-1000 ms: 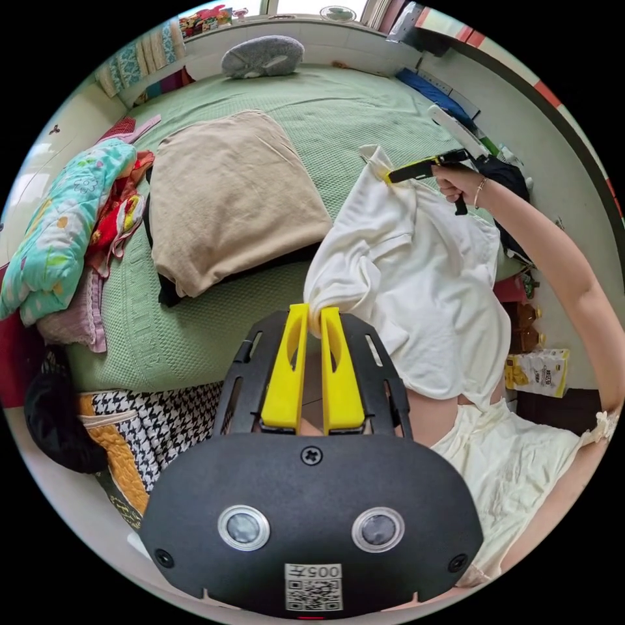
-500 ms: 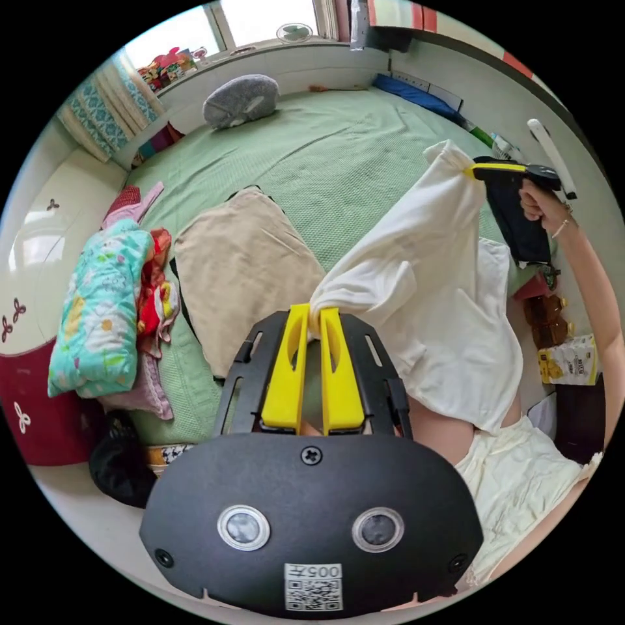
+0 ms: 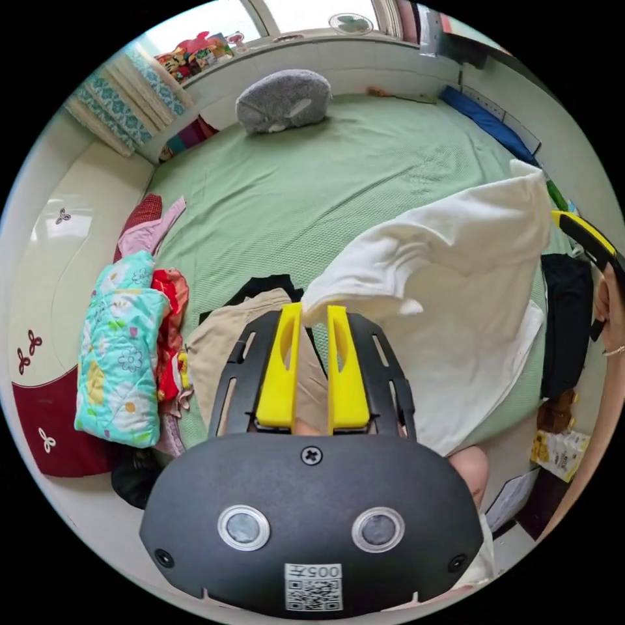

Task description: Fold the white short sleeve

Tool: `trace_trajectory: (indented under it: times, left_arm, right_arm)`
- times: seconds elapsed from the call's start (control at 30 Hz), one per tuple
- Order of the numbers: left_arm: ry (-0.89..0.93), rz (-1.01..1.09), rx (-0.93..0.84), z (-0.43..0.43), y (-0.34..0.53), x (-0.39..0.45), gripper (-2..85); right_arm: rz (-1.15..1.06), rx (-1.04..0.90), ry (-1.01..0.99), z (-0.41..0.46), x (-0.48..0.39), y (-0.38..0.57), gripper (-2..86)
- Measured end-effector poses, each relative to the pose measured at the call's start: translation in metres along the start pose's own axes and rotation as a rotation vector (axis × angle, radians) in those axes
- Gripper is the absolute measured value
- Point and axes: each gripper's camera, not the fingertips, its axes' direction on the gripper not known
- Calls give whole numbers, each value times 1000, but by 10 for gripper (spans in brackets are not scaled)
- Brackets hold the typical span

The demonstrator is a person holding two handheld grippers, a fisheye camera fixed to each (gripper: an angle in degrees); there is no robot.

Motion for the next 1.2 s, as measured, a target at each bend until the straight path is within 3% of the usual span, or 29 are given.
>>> trace_trajectory:
  times: [0.23, 0.5, 0.67, 0.77, 0.87, 1.2]
  left_arm:
    - [5, 155, -74, 88, 59, 52, 94]
    - [352, 275, -141, 118, 163, 100, 113]
    - [231, 299, -87, 125, 174, 127, 112]
    - [273, 323, -131, 137, 171, 137, 115]
    - [188, 344, -172, 159, 173, 146, 116]
    - [185, 308, -154, 182, 184, 134, 115]
  right_arm:
    - [-144, -152, -33, 77, 37, 82, 80]
    - [-93, -267, -43, 118, 122, 136, 121]
    - [-118, -305, -18, 132, 124, 142, 127]
    - [-155, -336, 18, 142, 118, 145, 128]
    - [-168, -322, 19, 147, 118, 151, 126]
    - [-112, -304, -50, 146, 139, 164, 83]
